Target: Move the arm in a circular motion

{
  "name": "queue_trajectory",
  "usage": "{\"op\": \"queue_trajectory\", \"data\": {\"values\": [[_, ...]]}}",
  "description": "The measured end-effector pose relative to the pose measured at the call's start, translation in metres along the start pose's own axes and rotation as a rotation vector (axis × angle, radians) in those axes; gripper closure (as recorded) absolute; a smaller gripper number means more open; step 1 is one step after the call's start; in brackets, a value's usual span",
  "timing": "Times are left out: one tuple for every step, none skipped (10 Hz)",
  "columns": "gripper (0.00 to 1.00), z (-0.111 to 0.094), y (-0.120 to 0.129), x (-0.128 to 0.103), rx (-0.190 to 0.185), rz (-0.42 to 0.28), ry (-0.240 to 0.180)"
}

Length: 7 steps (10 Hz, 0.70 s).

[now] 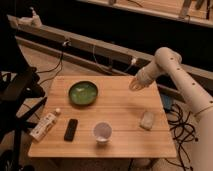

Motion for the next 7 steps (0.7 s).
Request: {"op": "queue_trajectory", "data": {"values": [[1.00,0.006,-0.007,-0.002,0.002,-0.005,-0.011],[1.00,0.018,-0.016,-0.010,-0.005,-0.016,-0.026],[1.00,0.031,-0.029,-0.020,-0.008,-0.031,-0.040],[1.00,0.046,-0.042,-0.028,-0.011,-0.044,-0.052],[1.00,0.063,-0.062,-0.035,-0.010,-0.057,-0.065],[1.00,0.077,-0.079,-0.039,-0.014,-0.070,-0.074],[0.96,0.086,-0.092,-0.041,-0.014,-0.075,-0.072]]}}
